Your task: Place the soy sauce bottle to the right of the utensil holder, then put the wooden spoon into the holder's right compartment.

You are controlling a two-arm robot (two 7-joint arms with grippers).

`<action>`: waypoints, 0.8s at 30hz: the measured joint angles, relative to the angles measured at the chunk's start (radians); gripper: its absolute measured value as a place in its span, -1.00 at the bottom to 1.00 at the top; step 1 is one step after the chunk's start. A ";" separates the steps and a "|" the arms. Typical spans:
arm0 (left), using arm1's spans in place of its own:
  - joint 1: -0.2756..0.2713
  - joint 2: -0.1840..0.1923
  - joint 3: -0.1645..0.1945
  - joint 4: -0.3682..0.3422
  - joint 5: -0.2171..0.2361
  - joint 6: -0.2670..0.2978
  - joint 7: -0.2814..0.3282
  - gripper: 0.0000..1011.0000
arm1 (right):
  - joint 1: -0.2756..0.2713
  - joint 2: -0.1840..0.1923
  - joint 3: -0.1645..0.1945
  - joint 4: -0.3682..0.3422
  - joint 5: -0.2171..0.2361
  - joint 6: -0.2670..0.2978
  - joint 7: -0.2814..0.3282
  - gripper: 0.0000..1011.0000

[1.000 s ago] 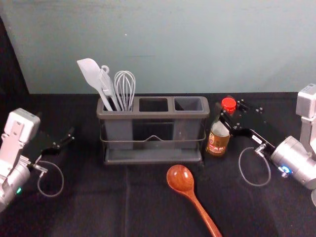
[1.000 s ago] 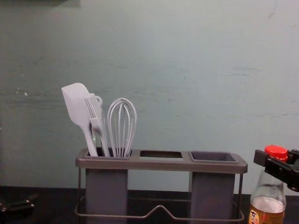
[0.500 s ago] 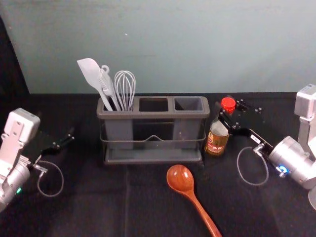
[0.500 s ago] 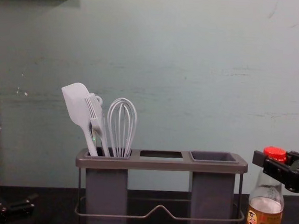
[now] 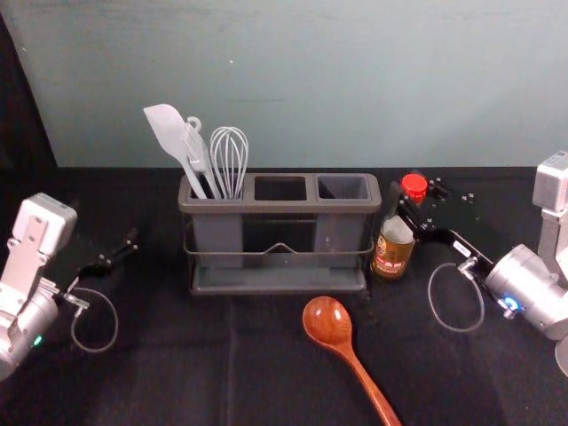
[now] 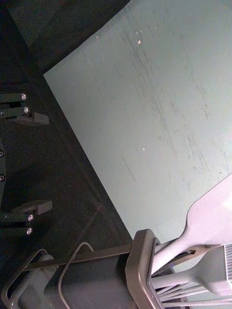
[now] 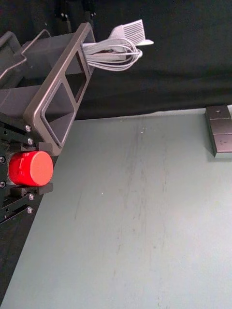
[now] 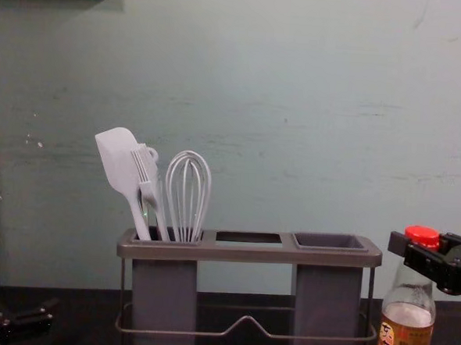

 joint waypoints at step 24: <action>0.000 0.000 0.000 0.000 0.000 0.000 0.000 1.00 | 0.013 -0.009 0.008 0.024 0.011 -0.002 0.001 0.22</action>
